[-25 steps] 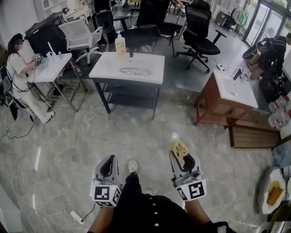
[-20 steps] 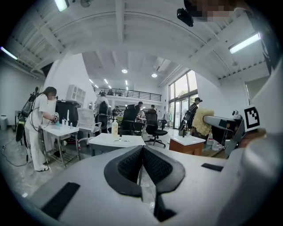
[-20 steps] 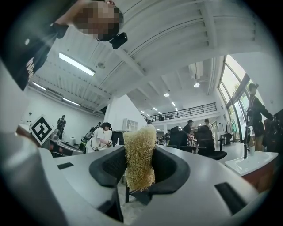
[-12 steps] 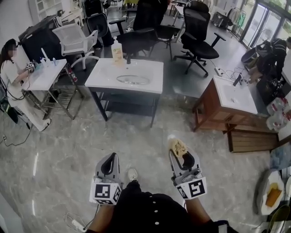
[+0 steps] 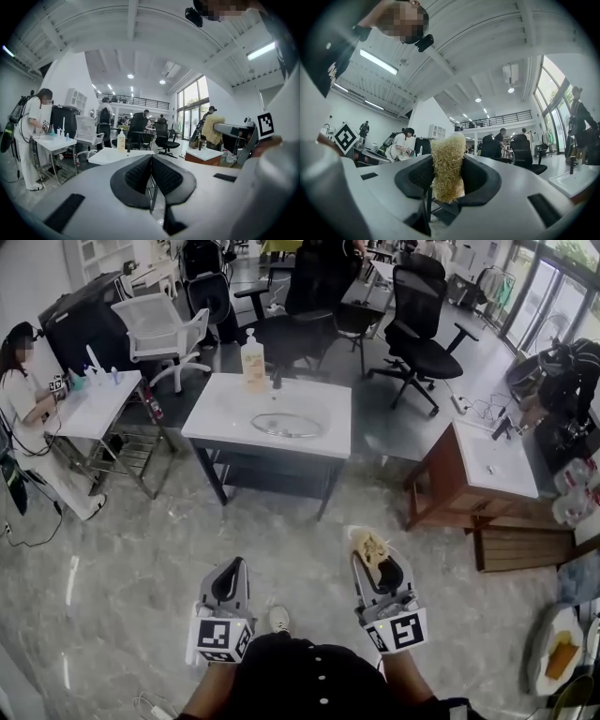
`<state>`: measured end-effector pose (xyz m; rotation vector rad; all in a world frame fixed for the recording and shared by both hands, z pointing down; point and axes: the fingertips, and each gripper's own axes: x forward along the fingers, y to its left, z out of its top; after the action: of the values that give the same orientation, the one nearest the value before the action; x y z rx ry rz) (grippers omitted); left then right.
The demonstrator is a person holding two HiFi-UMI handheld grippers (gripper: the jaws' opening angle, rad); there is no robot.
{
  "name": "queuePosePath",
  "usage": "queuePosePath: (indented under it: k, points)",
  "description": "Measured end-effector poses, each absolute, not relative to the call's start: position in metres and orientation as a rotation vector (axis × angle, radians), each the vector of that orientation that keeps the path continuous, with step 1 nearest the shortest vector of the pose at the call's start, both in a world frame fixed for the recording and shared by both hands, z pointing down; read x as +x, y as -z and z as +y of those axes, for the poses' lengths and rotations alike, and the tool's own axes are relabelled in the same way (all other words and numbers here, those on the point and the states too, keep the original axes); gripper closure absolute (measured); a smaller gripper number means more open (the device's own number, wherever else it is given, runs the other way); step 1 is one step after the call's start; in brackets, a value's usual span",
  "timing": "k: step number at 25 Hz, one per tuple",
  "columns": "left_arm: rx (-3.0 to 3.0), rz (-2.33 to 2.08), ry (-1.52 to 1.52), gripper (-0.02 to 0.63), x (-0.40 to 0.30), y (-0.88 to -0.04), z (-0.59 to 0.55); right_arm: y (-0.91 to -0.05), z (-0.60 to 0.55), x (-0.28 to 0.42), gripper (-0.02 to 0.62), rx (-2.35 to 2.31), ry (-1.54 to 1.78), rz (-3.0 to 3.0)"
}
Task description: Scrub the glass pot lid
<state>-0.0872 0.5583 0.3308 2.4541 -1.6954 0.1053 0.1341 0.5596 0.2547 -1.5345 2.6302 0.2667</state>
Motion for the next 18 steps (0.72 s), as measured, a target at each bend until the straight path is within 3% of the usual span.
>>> queuePosePath:
  k: [18]
  points:
    - [2.606,-1.624,-0.136,0.58,-0.105,-0.321,0.44,-0.258,0.446,0.104,0.43,-1.583,-0.233,2.553]
